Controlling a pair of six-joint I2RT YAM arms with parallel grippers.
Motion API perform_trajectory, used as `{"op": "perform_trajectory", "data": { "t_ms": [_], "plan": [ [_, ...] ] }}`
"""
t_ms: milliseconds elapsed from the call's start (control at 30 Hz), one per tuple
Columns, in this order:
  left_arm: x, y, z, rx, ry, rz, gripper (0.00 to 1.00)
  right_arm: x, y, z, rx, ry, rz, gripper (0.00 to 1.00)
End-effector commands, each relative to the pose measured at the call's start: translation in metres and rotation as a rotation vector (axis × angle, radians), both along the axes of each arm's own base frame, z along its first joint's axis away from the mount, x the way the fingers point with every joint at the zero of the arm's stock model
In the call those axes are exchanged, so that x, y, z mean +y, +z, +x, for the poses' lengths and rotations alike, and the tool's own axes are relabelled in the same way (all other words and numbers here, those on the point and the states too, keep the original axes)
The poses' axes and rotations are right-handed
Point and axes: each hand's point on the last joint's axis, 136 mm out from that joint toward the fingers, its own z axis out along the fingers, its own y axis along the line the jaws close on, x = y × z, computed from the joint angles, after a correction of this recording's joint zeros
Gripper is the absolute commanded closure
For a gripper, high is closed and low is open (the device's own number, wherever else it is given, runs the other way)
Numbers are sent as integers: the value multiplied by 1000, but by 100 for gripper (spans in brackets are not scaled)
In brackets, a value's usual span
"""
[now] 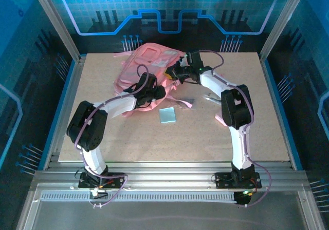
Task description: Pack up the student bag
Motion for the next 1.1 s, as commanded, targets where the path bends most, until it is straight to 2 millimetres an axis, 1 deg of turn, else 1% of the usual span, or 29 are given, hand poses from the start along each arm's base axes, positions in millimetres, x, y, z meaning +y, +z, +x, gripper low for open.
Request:
{"op": "perform_trajectory", "data": {
  "t_ms": [0,133,267,367,433,467,500,633,733,800,900,1033,1067],
  "plan": [
    [2,50,44,-217,-13,20,59,10,85,-13,-170,64,110,100],
    [13,54,44,-250,-9,101,62,7,86,-12,-177,56,106,100],
    [20,60,41,-277,-24,141,74,5,86,-11,-181,52,99,100],
    [22,67,39,-287,-41,162,78,4,85,-10,-184,48,88,100],
    [23,72,36,-294,-56,173,85,3,84,-9,-188,45,81,100],
    [22,75,34,-299,-62,174,91,2,83,-9,-189,42,75,100],
    [23,77,32,-303,-65,173,99,1,82,-8,-190,39,69,100],
    [26,90,24,-332,-77,170,100,-2,74,-6,-186,32,45,100],
    [31,94,12,-315,-86,188,100,-8,67,-4,-175,15,18,100],
    [38,89,3,-277,-93,215,100,-13,62,-1,-173,-1,-1,100],
    [52,76,-13,-199,-103,282,100,-20,58,1,-174,-25,-26,100],
    [74,55,-29,-98,-92,315,100,-26,59,4,-172,-45,-27,100],
    [77,52,-32,-82,-92,315,100,-28,59,4,-175,-49,-32,100]
  ]
}}
